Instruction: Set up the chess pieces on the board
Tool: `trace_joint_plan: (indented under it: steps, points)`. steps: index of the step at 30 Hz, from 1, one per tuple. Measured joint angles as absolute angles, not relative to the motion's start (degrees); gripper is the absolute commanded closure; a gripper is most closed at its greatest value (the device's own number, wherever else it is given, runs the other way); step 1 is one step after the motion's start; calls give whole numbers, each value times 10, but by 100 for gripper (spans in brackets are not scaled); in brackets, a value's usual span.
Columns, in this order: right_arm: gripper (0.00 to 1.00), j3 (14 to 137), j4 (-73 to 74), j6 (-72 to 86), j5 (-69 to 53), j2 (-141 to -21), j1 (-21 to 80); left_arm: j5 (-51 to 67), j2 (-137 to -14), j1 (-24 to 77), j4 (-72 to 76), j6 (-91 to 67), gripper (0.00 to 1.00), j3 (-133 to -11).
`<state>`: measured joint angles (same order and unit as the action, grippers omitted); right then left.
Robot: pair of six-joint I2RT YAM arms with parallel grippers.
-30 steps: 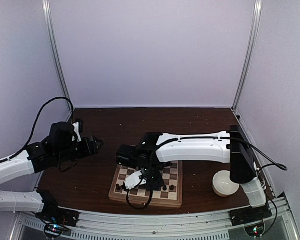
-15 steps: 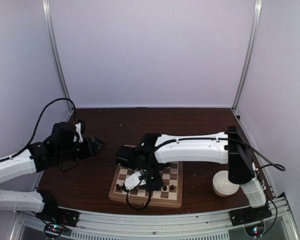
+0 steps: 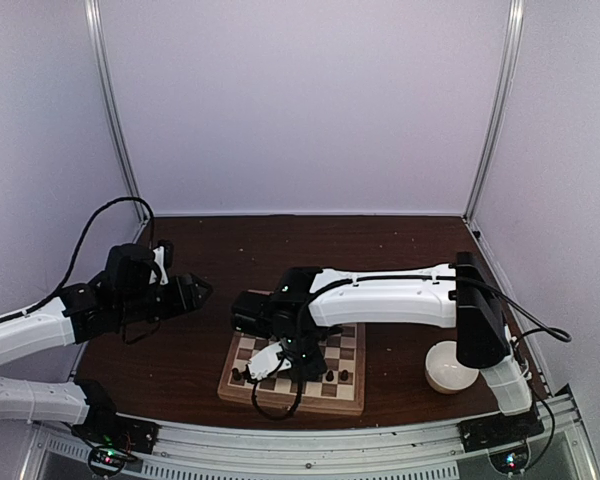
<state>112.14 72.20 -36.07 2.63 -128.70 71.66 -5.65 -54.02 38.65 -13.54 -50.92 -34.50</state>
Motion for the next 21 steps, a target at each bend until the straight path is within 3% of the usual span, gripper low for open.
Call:
trace_joint_plan:
  steps: [6, 21]
  points:
    - [86, 1121, 722, -359, 26, -1287, 717, -53, -540, 386, -135, -509, 32, -345]
    - [87, 1142, 727, -359, 21, -1299, 717, -46, -540, 382, -134, -511, 32, -345]
